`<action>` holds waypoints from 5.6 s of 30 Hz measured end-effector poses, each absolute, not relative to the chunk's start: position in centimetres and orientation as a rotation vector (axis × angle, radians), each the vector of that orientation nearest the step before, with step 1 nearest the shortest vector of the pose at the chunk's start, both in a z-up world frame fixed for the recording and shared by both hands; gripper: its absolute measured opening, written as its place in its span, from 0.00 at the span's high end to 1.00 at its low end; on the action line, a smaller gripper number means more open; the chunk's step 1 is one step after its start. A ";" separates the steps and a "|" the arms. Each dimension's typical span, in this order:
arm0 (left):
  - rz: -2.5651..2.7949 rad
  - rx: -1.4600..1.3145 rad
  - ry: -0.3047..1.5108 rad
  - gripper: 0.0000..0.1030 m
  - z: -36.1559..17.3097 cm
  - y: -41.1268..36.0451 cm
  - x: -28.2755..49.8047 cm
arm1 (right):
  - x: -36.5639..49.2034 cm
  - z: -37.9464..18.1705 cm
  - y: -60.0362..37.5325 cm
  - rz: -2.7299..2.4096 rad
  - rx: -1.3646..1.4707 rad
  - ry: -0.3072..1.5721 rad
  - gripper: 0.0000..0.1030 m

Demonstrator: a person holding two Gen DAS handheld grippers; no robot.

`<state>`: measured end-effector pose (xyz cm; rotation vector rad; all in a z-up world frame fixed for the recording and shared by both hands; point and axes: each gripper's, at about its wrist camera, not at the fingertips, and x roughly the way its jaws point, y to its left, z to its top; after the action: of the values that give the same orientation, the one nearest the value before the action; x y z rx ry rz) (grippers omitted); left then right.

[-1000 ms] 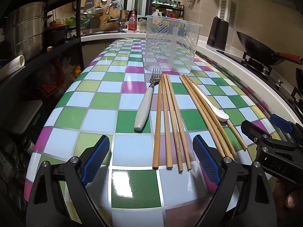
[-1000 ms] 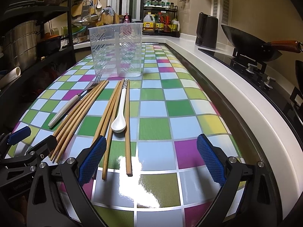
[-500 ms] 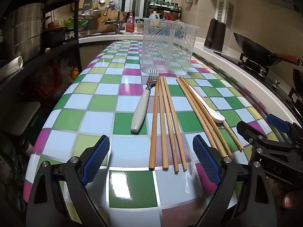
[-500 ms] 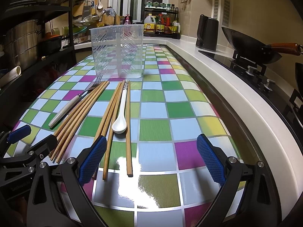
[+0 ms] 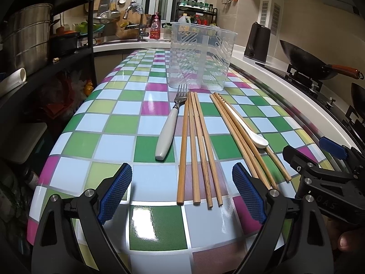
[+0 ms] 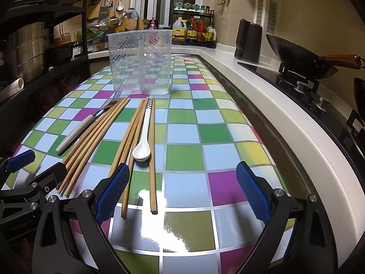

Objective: Organize utensils

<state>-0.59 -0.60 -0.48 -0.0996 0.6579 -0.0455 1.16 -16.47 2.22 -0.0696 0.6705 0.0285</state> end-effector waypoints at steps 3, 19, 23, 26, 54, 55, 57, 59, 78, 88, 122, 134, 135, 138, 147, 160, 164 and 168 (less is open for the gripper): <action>-0.045 -0.098 0.657 0.16 -0.5 -0.6 -0.6 | 1.2 2.1 -16.4 0.028 -0.074 0.674 0.11; -0.037 -0.121 0.679 0.35 -0.6 -0.1 -0.4 | 2.0 0.7 -16.3 0.064 -0.046 0.772 0.25; -0.030 -0.113 0.692 0.50 -0.7 0.1 -0.3 | 2.3 0.2 -16.4 0.074 -0.035 0.804 0.35; -0.025 -0.110 0.699 0.57 -0.7 0.2 0.0 | 2.5 -0.2 -16.5 0.085 -0.022 0.827 0.41; -0.029 -0.085 0.935 0.67 -0.7 1.7 7.2 | 3.1 0.0 -16.9 0.105 -0.017 0.837 0.92; -0.025 -0.061 0.938 0.68 -0.7 1.4 7.5 | 3.2 0.0 -16.9 0.105 -0.017 0.838 0.92; -0.019 -0.025 0.937 0.72 -0.6 1.2 7.9 | 3.2 0.0 -16.8 0.104 -0.024 0.835 0.92; -0.019 -0.005 0.928 0.75 -0.6 1.0 8.1 | 3.2 0.0 -16.6 0.105 -0.035 0.829 0.92; -0.027 0.006 0.777 0.82 -1.2 1.0 3.1 | 3.4 -0.2 -17.2 0.077 -0.024 0.792 0.91; -0.026 0.002 0.762 0.82 -1.4 0.6 3.0 | 3.6 -0.2 -17.0 0.085 -0.040 0.788 0.91; -0.038 -0.003 0.736 0.83 -1.2 0.7 3.1 | 3.3 0.5 -16.9 0.094 -0.060 0.735 0.93; -0.038 0.063 0.547 0.83 2.1 0.2 1.5 | 2.7 3.6 -17.3 0.109 -0.045 0.626 0.94; -0.038 0.072 0.534 0.83 2.4 0.0 1.4 | 2.6 3.9 -17.3 0.111 -0.047 0.613 0.94; -0.042 0.090 0.506 0.83 2.9 -0.5 1.2 | 2.5 4.6 -17.4 0.114 -0.048 0.585 0.94; -0.042 0.095 0.442 0.83 5.0 -1.0 1.2 | 1.7 6.7 -17.4 0.137 -0.067 0.507 0.94; -0.036 0.032 0.374 0.83 9.2 0.1 2.6 | 3.0 13.8 -17.3 0.148 -0.043 0.452 0.94; -0.048 0.011 0.379 0.83 10.3 0.5 3.5 | 3.8 15.8 -17.5 0.141 -0.034 0.444 0.94; -0.080 -0.019 0.415 0.83 11.5 1.2 4.9 | 5.0 17.7 -17.6 0.134 -0.018 0.459 0.94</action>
<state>4.90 1.18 11.45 -0.0189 0.4148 -0.0800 4.96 -17.64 17.66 -0.0182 0.4589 0.1344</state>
